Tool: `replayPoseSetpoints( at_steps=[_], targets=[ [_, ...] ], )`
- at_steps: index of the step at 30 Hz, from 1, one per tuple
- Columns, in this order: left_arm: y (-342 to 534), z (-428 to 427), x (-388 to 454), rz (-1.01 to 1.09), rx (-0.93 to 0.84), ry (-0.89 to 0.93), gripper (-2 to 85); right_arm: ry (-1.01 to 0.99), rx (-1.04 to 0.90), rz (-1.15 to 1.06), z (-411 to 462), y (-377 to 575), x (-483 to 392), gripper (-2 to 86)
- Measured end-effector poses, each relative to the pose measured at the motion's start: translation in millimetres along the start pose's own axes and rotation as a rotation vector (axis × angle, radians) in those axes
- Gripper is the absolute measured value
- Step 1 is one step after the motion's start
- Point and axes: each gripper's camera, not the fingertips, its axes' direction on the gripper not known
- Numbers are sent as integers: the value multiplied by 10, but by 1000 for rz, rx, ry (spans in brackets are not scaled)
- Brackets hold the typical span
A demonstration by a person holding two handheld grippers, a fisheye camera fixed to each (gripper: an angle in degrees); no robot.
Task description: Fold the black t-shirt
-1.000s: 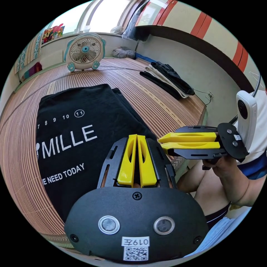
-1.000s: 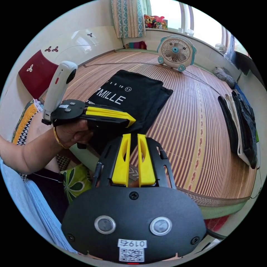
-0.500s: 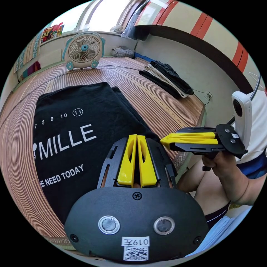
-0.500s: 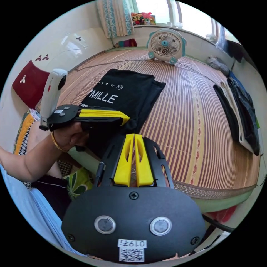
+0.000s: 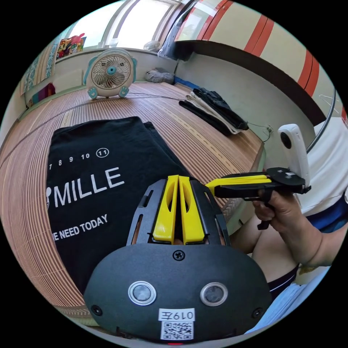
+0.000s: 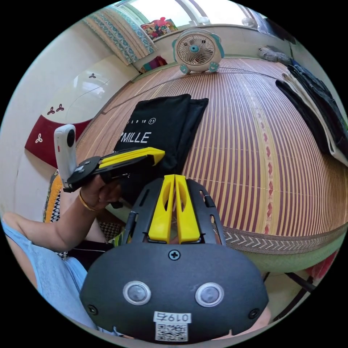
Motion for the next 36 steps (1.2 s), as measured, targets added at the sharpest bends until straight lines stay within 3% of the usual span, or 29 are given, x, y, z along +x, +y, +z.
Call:
replayPoseSetpoints(
  at_steps=[4,20,24,36],
  targets=[
    [12,114,92,31,-55,-43,8,-59,22,46,-75,36,113,-10],
    [95,19,123,14,-60,-30,8,85,26,-99,-200,50,-93,45],
    [126,-25,121,12,-60,-27,8,110,8,-100,-167,10,-88,26],
    [264,-223,61,-2,-58,-9,7,-36,12,60,-350,84,346,-9]
  ],
)
